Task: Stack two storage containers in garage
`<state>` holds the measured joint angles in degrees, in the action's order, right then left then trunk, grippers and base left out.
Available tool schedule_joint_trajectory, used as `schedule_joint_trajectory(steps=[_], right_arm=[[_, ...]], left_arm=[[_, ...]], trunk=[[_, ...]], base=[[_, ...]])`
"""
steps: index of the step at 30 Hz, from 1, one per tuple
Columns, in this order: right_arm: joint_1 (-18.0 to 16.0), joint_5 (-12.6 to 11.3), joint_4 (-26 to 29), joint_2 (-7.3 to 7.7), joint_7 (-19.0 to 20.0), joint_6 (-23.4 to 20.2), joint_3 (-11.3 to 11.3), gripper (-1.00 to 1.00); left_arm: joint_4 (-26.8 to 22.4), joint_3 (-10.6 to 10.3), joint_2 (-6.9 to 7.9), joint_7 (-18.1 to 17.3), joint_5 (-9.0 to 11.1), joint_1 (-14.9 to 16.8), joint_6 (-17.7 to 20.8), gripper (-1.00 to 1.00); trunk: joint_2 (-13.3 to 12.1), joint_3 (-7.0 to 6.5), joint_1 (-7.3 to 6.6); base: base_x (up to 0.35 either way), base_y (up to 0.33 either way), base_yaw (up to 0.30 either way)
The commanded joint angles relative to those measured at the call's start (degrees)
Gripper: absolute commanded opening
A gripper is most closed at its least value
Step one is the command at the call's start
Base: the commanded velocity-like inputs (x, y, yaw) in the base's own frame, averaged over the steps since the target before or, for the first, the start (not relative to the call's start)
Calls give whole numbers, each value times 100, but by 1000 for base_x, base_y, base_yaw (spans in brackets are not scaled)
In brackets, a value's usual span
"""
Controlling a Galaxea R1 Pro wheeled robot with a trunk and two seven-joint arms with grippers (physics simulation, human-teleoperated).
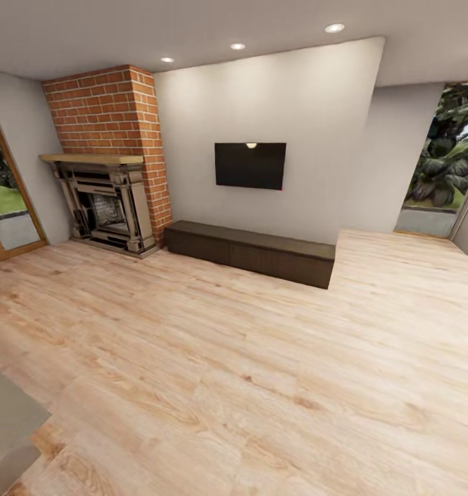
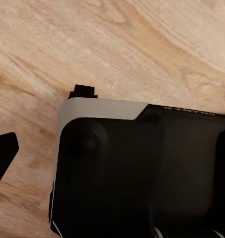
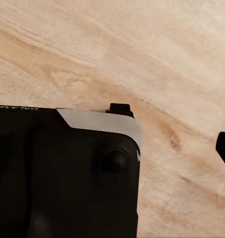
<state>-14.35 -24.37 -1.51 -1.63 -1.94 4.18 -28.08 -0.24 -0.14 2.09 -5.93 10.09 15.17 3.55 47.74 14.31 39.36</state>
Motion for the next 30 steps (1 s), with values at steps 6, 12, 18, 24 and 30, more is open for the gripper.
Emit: schedule_joint_trajectory(steps=[6, 12, 18, 24, 30], right_arm=[[-6, -60, -16, -4, -7, 30, -48, 100], [-6, -60, -16, -4, -6, 30, -48, 100], [-6, -61, -16, -4, -7, 30, -50, 100], [-6, -61, -16, -4, -7, 30, -48, 100], [-6, -59, -16, -4, -6, 30, -48, 100]], left_arm=[[-2, -4, 2, -22, 54, 4, 32, 100], [-3, -4, 2, -22, 54, 4, 32, 100], [-3, -4, 2, -22, 54, 4, 32, 100], [-2, -4, 2, -22, 54, 4, 32, 100], [-3, -4, 2, -22, 54, 4, 32, 100]], trunk=[[5, 7, 4], [5, 7, 4], [5, 7, 4], [5, 7, 4], [5, 7, 4]], base=[[322, 0, 179], [322, 0, 7], [322, 0, 0], [322, 0, 0], [322, 0, 0]])
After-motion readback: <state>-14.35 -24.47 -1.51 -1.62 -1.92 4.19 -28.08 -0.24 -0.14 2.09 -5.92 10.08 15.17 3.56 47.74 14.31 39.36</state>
